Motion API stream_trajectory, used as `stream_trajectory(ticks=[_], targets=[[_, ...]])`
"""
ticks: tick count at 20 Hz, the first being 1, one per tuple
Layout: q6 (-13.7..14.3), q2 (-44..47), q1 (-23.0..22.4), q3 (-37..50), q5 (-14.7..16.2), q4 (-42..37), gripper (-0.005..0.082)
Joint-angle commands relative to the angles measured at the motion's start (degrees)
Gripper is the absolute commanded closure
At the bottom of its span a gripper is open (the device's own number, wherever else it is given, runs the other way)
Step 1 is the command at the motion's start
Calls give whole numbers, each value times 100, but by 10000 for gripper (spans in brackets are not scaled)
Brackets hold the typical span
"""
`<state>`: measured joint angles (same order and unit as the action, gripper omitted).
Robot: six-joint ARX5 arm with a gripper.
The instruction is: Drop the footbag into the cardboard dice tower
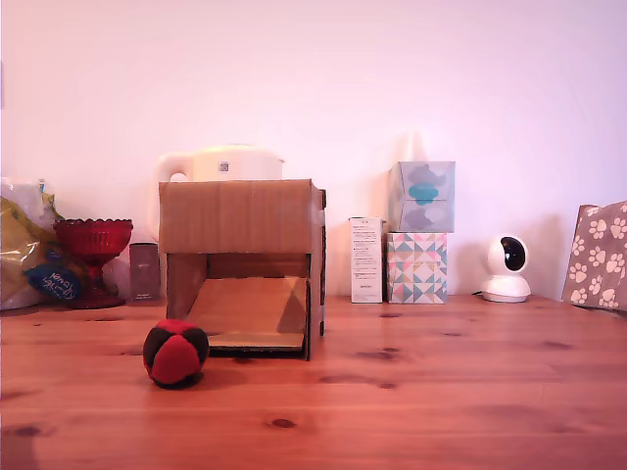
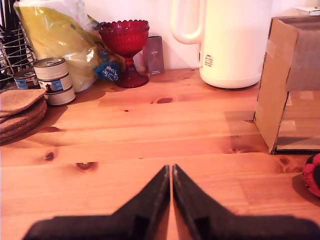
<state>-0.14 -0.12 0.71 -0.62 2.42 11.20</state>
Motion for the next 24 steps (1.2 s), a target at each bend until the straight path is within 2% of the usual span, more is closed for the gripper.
stream_trajectory(ticks=[1,9,10,11,14,18,20,22,24], targets=[[-52,-24,7,92,11,79,793],[-83,-24,9,92,11,57,793],[-345,-24,2,90,44,-85,793],[-538,-24,-4,66,205,-310,793],[-778,-24,-13,-280,848,-660,793],[-1165,101,-61,-942,1342,-654,793],[-1187,424,-212,-1193,1591,-656,793],[-1165,914,-431,-1410,1681,-658,793],[-1027,1469,-721,-1567,1742,-660,793]])
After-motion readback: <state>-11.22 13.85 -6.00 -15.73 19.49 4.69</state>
